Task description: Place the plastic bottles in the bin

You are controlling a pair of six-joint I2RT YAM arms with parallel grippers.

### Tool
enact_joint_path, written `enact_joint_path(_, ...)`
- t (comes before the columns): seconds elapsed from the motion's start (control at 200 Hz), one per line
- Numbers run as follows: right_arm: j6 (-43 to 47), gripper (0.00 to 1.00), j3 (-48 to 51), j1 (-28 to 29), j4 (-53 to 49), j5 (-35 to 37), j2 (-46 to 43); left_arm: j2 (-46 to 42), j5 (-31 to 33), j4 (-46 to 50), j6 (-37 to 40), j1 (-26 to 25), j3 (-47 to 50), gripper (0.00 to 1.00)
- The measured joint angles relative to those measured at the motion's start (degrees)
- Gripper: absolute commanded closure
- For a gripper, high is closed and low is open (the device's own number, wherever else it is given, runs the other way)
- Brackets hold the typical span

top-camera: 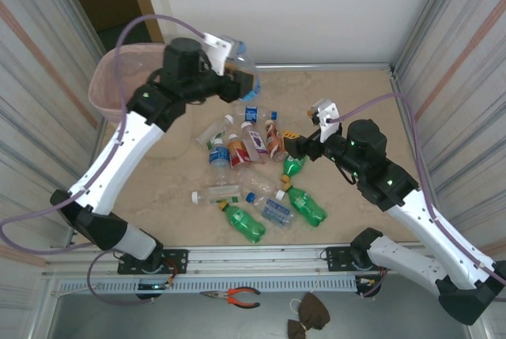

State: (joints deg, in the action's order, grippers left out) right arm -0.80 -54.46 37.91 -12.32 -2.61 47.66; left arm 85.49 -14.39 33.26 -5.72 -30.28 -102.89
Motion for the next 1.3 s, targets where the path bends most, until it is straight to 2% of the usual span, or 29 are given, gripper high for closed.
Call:
enact_joint_path(0.205, 0.3, 0.13, 0.0, 0.0, -1.3, 1.1, 0.0, 0.0, 3.3, 10.3, 8.2, 13.2, -8.1, 0.43)
enact_joint_path(0.391, 0.4, 0.13, -0.2, 0.0, -1.5, 1.1, 1.4, 0.7, 5.4, 15.8, 13.6, 25.1, -11.1, 0.43)
enact_joint_path(0.571, 0.4, 0.14, -0.3, 0.0, -1.5, 0.8, 3.4, 5.2, 8.2, 19.3, 17.2, 32.9, -11.6, 0.43)
enact_joint_path(0.731, 0.4, 0.14, -1.2, 0.0, -1.4, 0.2, 5.2, 10.8, 11.5, 21.8, 20.0, 35.5, -11.5, 0.42)
enact_joint_path(0.982, 0.4, 0.14, -1.2, 0.0, -1.4, -0.5, 6.0, 17.6, 15.8, 24.4, 22.6, 36.0, -9.1, 0.41)
enact_joint_path(1.297, 0.4, 0.14, -1.2, 0.0, -1.2, -0.5, 6.3, 26.3, 16.5, 27.5, 22.6, 36.7, -6.0, 0.38)
